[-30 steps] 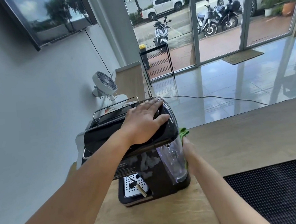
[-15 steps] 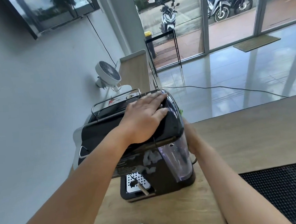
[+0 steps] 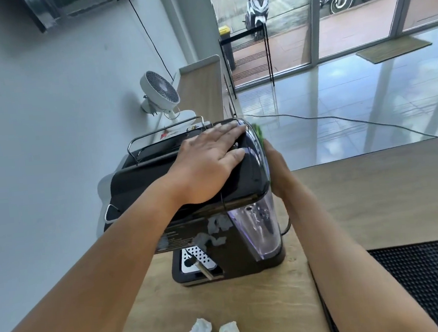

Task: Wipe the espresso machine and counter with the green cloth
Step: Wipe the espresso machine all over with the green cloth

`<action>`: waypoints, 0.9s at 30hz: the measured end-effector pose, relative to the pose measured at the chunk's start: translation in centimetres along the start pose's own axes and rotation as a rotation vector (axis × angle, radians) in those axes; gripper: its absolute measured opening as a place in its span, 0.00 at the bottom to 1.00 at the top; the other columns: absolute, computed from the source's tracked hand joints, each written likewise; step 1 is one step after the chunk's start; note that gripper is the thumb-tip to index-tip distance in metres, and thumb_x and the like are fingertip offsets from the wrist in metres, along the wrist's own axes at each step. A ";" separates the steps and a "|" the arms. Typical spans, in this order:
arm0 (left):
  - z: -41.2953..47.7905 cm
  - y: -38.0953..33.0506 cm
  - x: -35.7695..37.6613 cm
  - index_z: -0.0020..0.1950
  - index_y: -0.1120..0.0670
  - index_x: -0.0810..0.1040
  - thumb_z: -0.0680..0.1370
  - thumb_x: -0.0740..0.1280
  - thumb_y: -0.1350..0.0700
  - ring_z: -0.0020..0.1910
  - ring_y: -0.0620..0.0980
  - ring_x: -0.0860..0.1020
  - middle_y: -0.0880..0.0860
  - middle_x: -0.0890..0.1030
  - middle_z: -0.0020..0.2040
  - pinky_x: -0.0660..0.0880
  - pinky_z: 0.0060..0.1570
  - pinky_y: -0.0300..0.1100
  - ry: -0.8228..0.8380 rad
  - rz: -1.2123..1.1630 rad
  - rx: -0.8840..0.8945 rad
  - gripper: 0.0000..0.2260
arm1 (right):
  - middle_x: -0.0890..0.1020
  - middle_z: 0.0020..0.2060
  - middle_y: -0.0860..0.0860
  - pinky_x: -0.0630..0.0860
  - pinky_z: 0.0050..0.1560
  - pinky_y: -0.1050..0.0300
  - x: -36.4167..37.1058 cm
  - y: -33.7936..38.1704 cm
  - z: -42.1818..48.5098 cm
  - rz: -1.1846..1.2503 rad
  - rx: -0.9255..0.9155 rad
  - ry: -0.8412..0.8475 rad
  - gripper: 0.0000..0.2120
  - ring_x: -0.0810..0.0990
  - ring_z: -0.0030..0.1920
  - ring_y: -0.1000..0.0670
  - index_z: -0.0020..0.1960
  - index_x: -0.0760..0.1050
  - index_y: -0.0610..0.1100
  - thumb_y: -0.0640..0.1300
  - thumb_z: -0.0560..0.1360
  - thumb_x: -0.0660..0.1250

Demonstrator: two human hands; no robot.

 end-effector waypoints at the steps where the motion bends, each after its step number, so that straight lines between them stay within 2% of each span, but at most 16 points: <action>1: -0.1 -0.1 0.0 0.77 0.40 0.51 0.83 0.49 0.45 0.76 0.38 0.47 0.38 0.50 0.78 0.43 0.72 0.44 0.001 0.001 -0.002 0.22 | 0.87 0.38 0.51 0.78 0.42 0.58 -0.3 -1.0 0.4 -0.026 0.024 0.006 0.19 0.85 0.40 0.53 0.49 0.79 0.46 0.50 0.83 0.51; 5: -0.3 -0.2 0.0 0.77 0.40 0.51 0.83 0.49 0.45 0.76 0.38 0.46 0.38 0.51 0.78 0.43 0.72 0.44 0.005 -0.011 -0.001 0.22 | 0.87 0.37 0.51 0.77 0.42 0.58 -3.0 -6.5 -0.3 -0.115 0.170 -0.024 0.18 0.83 0.43 0.50 0.50 0.79 0.43 0.47 0.84 0.52; 7: -0.2 -0.4 0.0 0.77 0.40 0.52 0.83 0.49 0.45 0.76 0.38 0.46 0.37 0.51 0.78 0.43 0.73 0.45 -0.001 -0.017 0.005 0.22 | 0.86 0.34 0.51 0.77 0.37 0.61 -3.9 -6.9 -1.2 -0.117 0.170 -0.073 0.19 0.83 0.39 0.52 0.47 0.79 0.43 0.45 0.84 0.51; 10: -0.1 -0.4 0.0 0.77 0.41 0.51 0.83 0.49 0.45 0.76 0.38 0.45 0.38 0.50 0.78 0.43 0.74 0.46 0.003 -0.014 0.009 0.22 | 0.86 0.37 0.47 0.78 0.33 0.62 -3.1 -5.9 -2.1 -0.010 0.126 -0.056 0.20 0.85 0.36 0.53 0.48 0.79 0.42 0.45 0.84 0.50; 12: 0.0 -0.1 0.2 0.78 0.41 0.51 0.83 0.49 0.45 0.77 0.38 0.45 0.38 0.50 0.78 0.43 0.75 0.46 0.005 -0.010 0.009 0.23 | 0.86 0.40 0.46 0.80 0.36 0.60 -1.9 -3.9 -2.0 0.010 0.071 -0.011 0.21 0.85 0.40 0.51 0.50 0.80 0.42 0.48 0.84 0.50; 15: 0.2 0.2 0.2 0.78 0.41 0.51 0.82 0.48 0.45 0.76 0.38 0.45 0.38 0.49 0.78 0.42 0.74 0.46 0.004 -0.020 0.003 0.23 | 0.86 0.46 0.43 0.79 0.52 0.50 -0.6 -0.5 0.2 -0.043 0.019 -0.009 0.21 0.83 0.50 0.44 0.52 0.81 0.45 0.53 0.82 0.51; 16: 0.2 0.3 0.3 0.77 0.40 0.50 0.82 0.48 0.45 0.76 0.38 0.45 0.38 0.49 0.78 0.42 0.74 0.46 0.006 -0.024 0.002 0.23 | 0.85 0.47 0.43 0.78 0.54 0.48 -0.4 -0.1 0.8 -0.060 0.024 -0.004 0.21 0.83 0.50 0.44 0.51 0.81 0.45 0.53 0.82 0.52; 19: 0.1 0.3 0.4 0.77 0.40 0.50 0.82 0.48 0.44 0.76 0.38 0.44 0.38 0.49 0.78 0.42 0.73 0.46 0.014 -0.028 0.004 0.23 | 0.85 0.42 0.45 0.77 0.50 0.52 -0.5 -1.8 1.4 -0.086 0.130 0.033 0.18 0.83 0.43 0.48 0.49 0.79 0.44 0.50 0.83 0.53; 21: 0.1 0.3 0.4 0.77 0.40 0.50 0.82 0.48 0.44 0.76 0.38 0.44 0.38 0.49 0.78 0.42 0.73 0.46 0.014 -0.028 0.003 0.23 | 0.86 0.37 0.48 0.76 0.49 0.53 -1.1 -4.1 0.4 -0.111 0.225 0.036 0.18 0.82 0.41 0.49 0.47 0.78 0.44 0.50 0.83 0.53; 24: 0.1 0.2 0.3 0.77 0.40 0.50 0.82 0.48 0.44 0.77 0.39 0.45 0.38 0.49 0.78 0.43 0.73 0.47 0.014 -0.020 0.004 0.23 | 0.85 0.41 0.47 0.75 0.54 0.48 -2.7 -6.6 -1.0 -0.134 0.298 -0.068 0.19 0.81 0.44 0.47 0.53 0.80 0.43 0.52 0.83 0.54; 25: 0.0 0.1 0.4 0.77 0.40 0.50 0.82 0.48 0.44 0.77 0.39 0.45 0.39 0.49 0.78 0.43 0.73 0.47 0.012 -0.016 0.007 0.23 | 0.85 0.43 0.45 0.76 0.53 0.48 -3.2 -7.1 -1.4 -0.129 0.302 -0.116 0.19 0.82 0.43 0.46 0.54 0.80 0.42 0.52 0.83 0.54; 27: 0.0 0.2 0.5 0.77 0.40 0.50 0.82 0.48 0.44 0.77 0.39 0.45 0.39 0.49 0.78 0.43 0.73 0.48 0.010 -0.019 0.009 0.23 | 0.85 0.42 0.45 0.79 0.41 0.53 -4.0 -7.9 -2.1 -0.129 0.306 -0.176 0.18 0.83 0.38 0.48 0.52 0.80 0.42 0.51 0.83 0.55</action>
Point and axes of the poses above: each hand's wrist, its own z-axis towards the middle knuckle, its own x-axis out of the palm, y = z × x, the point moved 9 cm from there along z, towards the middle knuckle
